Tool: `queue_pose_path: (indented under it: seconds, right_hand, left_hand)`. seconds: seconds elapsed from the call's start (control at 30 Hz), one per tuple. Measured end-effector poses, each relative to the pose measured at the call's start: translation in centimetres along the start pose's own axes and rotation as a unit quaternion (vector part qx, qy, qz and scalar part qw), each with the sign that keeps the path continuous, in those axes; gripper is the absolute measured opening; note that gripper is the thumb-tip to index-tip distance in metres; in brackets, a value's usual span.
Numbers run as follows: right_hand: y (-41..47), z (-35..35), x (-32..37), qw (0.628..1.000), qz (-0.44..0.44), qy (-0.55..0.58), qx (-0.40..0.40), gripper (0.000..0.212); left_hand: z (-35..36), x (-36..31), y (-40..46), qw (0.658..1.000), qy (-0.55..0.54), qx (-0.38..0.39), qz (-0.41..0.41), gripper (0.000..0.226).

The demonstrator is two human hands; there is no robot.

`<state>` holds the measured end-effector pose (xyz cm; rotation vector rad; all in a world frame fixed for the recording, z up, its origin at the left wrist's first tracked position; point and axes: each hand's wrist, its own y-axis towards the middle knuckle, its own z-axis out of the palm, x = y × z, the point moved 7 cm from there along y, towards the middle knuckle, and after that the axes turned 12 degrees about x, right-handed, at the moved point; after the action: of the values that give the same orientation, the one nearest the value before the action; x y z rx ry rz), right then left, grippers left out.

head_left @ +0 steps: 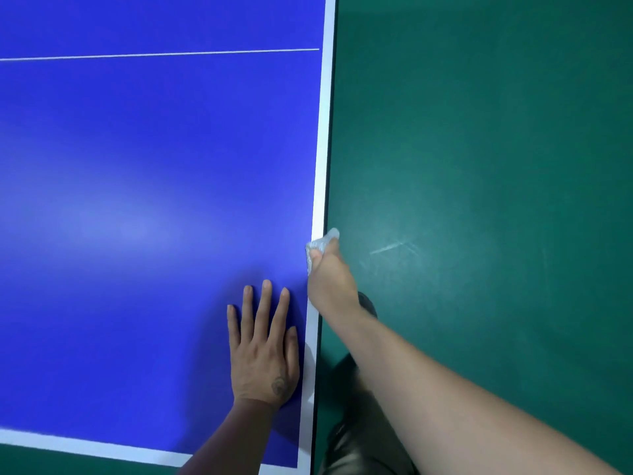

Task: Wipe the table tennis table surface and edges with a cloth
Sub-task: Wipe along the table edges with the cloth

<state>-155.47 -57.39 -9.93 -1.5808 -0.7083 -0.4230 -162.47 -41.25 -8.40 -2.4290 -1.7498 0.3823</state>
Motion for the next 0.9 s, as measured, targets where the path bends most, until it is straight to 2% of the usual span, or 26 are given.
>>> queue_pose_path:
  seconds: [0.17, 0.33, 0.5, 0.6, 0.77, 0.9]
  right_hand:
    - [-0.9, 1.1, -1.2, 1.000, 0.012, -0.011, -0.006, 0.062]
    - [1.5, -0.7, 1.5, 0.999, 0.030, -0.004, -0.018, 0.056]
    - [7.5, -6.2, 8.3, 0.997, 0.027, -0.076, -0.010, 0.037]
    - [10.7, -8.7, 11.1, 0.995, 0.045, -0.083, -0.016, 0.037]
    - [9.0, -7.7, 10.4, 0.995, 0.010, -0.092, -0.029, 0.045]
    - [7.4, -6.2, 8.2, 0.996, 0.007, -0.076, -0.036, 0.051]
  left_hand:
    - [-0.7, -0.2, 0.0, 1.000, -0.021, -0.010, -0.006, 0.060]
    - [-2.8, -0.1, 3.3, 0.994, -0.067, -0.072, -0.037, 0.049]
    - [-6.1, -0.4, 13.2, 0.986, -0.103, -0.119, -0.046, 0.045]
    - [-7.5, -0.5, 19.5, 0.984, -0.112, -0.131, -0.039, 0.043]
    - [-9.2, -0.6, 29.8, 0.983, -0.139, -0.116, -0.035, 0.050]
    - [-10.6, -0.9, 36.8, 0.988, -0.122, -0.095, -0.013, 0.059]
